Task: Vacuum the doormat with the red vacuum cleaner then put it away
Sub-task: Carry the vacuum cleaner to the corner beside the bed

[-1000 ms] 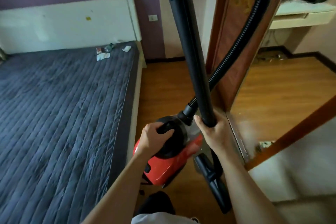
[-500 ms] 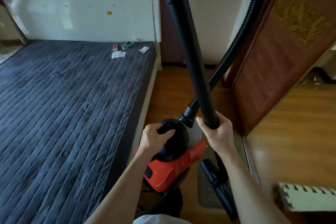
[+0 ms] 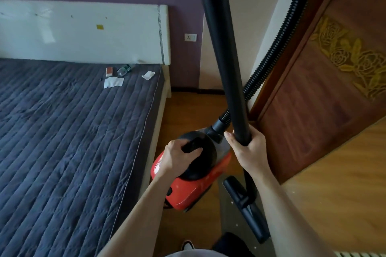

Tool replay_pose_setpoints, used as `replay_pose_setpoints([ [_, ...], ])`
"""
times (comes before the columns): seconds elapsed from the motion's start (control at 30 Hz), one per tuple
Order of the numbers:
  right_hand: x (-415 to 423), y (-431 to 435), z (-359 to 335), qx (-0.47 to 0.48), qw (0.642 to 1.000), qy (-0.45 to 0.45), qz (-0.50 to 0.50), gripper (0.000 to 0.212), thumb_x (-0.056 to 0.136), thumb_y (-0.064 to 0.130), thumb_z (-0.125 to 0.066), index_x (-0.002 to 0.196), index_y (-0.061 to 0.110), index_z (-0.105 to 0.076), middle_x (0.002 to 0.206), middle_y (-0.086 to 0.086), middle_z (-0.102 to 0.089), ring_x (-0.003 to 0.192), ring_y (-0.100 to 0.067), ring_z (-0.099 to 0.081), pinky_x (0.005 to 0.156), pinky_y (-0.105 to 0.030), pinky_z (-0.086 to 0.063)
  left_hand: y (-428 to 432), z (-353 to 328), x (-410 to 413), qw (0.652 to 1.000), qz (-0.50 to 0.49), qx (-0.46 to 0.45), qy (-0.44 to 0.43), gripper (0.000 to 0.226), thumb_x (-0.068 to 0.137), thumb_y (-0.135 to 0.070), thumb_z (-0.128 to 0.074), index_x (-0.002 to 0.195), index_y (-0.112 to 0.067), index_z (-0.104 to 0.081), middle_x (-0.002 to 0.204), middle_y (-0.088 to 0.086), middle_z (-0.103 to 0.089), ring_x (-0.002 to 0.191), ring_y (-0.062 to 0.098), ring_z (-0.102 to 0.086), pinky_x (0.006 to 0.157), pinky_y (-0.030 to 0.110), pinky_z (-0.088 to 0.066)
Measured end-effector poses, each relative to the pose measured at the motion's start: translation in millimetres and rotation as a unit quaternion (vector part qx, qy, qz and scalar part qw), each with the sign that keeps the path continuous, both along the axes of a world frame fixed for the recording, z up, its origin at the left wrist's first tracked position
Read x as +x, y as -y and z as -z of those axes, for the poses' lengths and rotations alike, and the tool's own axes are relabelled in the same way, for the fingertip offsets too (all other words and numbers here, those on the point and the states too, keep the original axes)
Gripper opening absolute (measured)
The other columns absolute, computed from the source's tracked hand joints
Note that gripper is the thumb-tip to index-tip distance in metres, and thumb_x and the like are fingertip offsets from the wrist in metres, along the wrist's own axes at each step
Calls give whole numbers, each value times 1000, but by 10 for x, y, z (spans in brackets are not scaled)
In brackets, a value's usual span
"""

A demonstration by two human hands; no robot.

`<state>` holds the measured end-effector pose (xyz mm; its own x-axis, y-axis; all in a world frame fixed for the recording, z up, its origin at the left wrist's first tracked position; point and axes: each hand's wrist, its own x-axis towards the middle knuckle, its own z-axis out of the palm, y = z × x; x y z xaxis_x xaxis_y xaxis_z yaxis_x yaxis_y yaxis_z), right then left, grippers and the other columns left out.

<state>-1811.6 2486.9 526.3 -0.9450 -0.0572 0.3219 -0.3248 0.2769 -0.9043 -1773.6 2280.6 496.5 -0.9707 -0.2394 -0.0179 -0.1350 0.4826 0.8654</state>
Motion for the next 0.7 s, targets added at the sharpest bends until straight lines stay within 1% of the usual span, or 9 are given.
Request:
replay_pose_setpoints([
  [0.1, -395, 115, 26, -10, 1000, -1, 6, 32, 88, 11, -79, 71, 31, -60, 57, 12, -59, 55, -12, -59, 58, -23, -47, 82, -17, -380, 1000, 9, -21, -7, 34, 81, -29, -79, 57, -35, -55, 57, -14, -56, 55, 1, -55, 50, 8, -37],
  [0.23, -988, 242, 113, -21, 1000, 8, 14, 27, 88, 11, -79, 71, 22, -62, 58, 6, -60, 55, -17, -59, 56, -34, -51, 207, 74, -901, 1000, -15, 2, 3, 35, 78, -29, -80, 53, -30, -56, 50, -13, -55, 49, 0, -54, 47, 10, -36],
  [0.27, -1153, 280, 141, -27, 999, 13, 13, 26, 88, 11, -79, 71, 22, -62, 58, 5, -59, 55, -17, -59, 56, -33, -50, 229, 106, -1038, 1000, -18, 4, 3, 34, 78, -29, -80, 54, -30, -57, 49, -13, -55, 49, -1, -54, 47, 10, -36],
  [0.37, -1668, 398, 213, -37, 999, 15, 5, 29, 88, 10, -79, 73, 27, -62, 59, 9, -61, 55, -13, -59, 57, -28, -48, 260, 193, -1466, 1000, -15, 0, -5, 36, 78, -27, -80, 53, -33, -55, 47, -15, -54, 50, -2, -53, 47, 11, -35],
  [0.43, -2043, 466, 244, -39, 999, 15, -2, 30, 88, 8, -79, 73, 29, -61, 60, 12, -62, 56, -10, -60, 58, -24, -48, 279, 231, -1795, 1000, -8, -12, -4, 36, 78, -28, -80, 53, -32, -55, 48, -14, -53, 50, -2, -53, 48, 11, -35],
  [0.5, -2477, 500, 276, -46, 999, 16, -3, 31, 88, 11, -79, 71, 30, -61, 59, 10, -62, 55, -11, -61, 57, -26, -48, 316, 256, -2178, 1000, -8, -22, -4, 33, 78, -27, -80, 55, -31, -57, 49, -13, -54, 51, -1, -54, 48, 11, -36],
  [0.6, -3172, 514, 289, -65, 998, 20, -3, 23, 86, 25, -79, 72, 35, -63, 60, 3, -62, 57, -24, -62, 56, -36, -51, 364, 251, -2828, 1000, -6, -24, -2, 34, 79, -26, -81, 56, -34, -57, 51, -14, -55, 51, -3, -56, 49, 10, -37],
  [0.63, -3397, 509, 295, -65, 998, 20, -5, 24, 86, 23, -79, 73, 36, -63, 61, 4, -62, 57, -26, -62, 56, -36, -51, 378, 256, -3056, 1000, -4, -25, 4, 34, 79, -26, -81, 56, -35, -57, 52, -14, -56, 52, -2, -56, 49, 10, -37],
  [0.7, -3819, 497, 278, -62, 998, 18, -9, 32, 88, 13, -79, 74, 38, -63, 61, 8, -60, 56, -18, -60, 57, -30, -49, 404, 255, -3483, 1000, -6, -27, 15, 30, 79, -30, -81, 59, -34, -59, 55, -12, -60, 53, 0, -58, 50, 12, -39],
])
